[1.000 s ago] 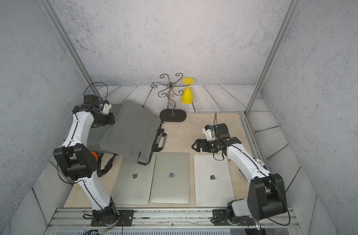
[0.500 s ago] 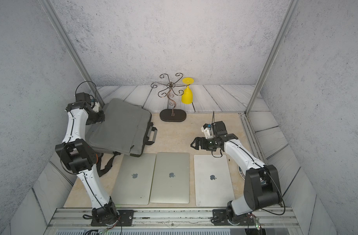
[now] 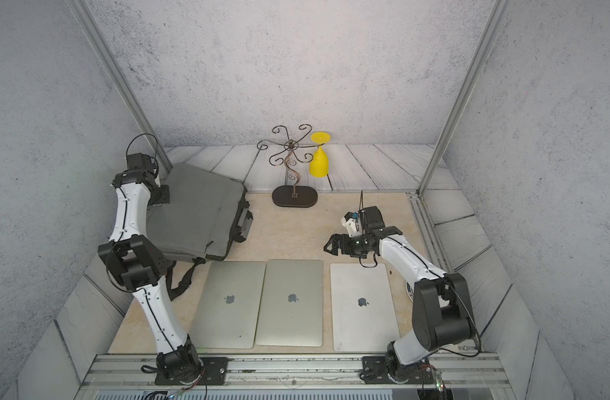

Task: Open the zippered laptop bag and take out the laptop
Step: Place the zippered laptop bag in the zippered laptop bag.

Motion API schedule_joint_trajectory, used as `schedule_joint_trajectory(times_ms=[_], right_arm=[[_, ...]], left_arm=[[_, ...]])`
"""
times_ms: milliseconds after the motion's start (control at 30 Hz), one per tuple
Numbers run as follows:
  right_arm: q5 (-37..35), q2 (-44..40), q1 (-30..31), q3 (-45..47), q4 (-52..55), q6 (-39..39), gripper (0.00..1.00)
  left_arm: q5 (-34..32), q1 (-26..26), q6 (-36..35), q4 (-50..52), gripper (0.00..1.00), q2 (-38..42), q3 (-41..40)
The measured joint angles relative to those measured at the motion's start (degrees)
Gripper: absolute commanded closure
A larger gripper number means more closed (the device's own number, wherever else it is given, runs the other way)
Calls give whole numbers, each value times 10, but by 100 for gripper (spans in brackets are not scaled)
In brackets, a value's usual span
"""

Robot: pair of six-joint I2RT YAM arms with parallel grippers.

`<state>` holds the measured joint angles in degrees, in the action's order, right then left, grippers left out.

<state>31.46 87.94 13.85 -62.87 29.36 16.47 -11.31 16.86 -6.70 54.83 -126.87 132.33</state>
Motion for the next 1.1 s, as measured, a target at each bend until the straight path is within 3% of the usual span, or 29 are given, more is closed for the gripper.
schedule_joint_trajectory(times_ms=[467,600,700,800,1000,1100], right_arm=[[1,0,0,-2,0,0,1],[1,3,0,-2,-1,0,1],[1,6,0,-2,-1,0,1],[1,7,0,-4,0,0,1],[0,6,0,-7,0,-2,1],[-2,6,0,-7,0,-5,1]], left_arm=[[-95,-12,-11,-40,100,-53,11],[-116,-21,-11,-50,86,-53,10],[-130,-28,-8,-59,64,-53,6],[-140,-35,-10,-67,51,-53,6],[-145,-56,-19,-64,43,-45,3],[-111,-63,-7,-45,35,-22,-8]])
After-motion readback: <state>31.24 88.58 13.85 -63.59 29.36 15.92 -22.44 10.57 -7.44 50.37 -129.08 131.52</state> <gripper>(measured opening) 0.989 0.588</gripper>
